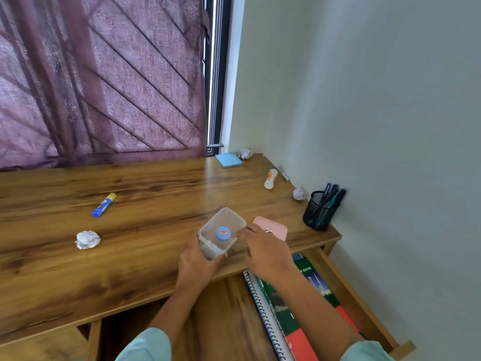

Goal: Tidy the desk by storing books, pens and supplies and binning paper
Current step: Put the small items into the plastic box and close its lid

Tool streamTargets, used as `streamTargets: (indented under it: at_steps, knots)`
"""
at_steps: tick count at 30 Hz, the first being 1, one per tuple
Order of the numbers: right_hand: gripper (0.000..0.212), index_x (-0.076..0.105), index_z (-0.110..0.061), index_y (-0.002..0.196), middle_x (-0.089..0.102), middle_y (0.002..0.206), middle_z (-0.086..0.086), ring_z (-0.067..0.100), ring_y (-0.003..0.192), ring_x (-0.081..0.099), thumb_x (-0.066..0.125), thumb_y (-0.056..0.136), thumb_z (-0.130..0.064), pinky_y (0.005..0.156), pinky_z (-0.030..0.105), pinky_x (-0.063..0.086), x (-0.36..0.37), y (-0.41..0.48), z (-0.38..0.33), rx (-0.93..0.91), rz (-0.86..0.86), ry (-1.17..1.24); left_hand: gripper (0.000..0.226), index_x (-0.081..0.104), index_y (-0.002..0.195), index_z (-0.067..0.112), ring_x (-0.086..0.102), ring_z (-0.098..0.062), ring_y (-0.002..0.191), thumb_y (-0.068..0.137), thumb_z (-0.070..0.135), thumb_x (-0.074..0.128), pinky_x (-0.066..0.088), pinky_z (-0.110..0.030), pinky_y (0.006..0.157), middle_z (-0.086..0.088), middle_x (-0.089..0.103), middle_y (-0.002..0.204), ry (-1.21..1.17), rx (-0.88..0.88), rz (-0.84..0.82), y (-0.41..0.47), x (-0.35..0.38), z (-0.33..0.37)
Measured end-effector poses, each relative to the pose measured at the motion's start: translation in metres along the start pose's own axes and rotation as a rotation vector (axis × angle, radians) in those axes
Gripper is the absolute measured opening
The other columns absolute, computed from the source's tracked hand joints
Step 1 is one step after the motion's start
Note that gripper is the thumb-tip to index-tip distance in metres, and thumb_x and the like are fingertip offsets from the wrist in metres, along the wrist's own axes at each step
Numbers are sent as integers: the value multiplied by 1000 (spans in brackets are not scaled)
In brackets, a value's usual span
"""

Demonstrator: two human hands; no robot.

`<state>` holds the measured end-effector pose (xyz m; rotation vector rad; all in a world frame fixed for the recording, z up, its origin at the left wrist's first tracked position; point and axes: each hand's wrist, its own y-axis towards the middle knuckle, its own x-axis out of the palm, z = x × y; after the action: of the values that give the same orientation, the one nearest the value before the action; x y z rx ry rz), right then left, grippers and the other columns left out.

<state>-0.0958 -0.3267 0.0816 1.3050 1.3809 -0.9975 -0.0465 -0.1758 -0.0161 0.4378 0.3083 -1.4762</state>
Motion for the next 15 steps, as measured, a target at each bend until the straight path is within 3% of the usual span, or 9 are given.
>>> streamTargets:
  at_steps: [11,15]
  knots:
    - [31,59,-22,119,60,123,1,22,109,57,46,92,-17,88,32,47,5,96,90,236,-25,65,82,39,133,21,55,-21,116,66,46,79,50,-44,95,-2,57,125,-77,-106,27,45,37,-13]
    - [30,60,-23,115,63,120,1,22,106,60,46,89,-19,89,42,51,10,151,128,317,-35,48,76,39,128,23,59,-25,107,66,50,73,52,-45,88,-3,61,117,-38,-126,64,68,52,-5]
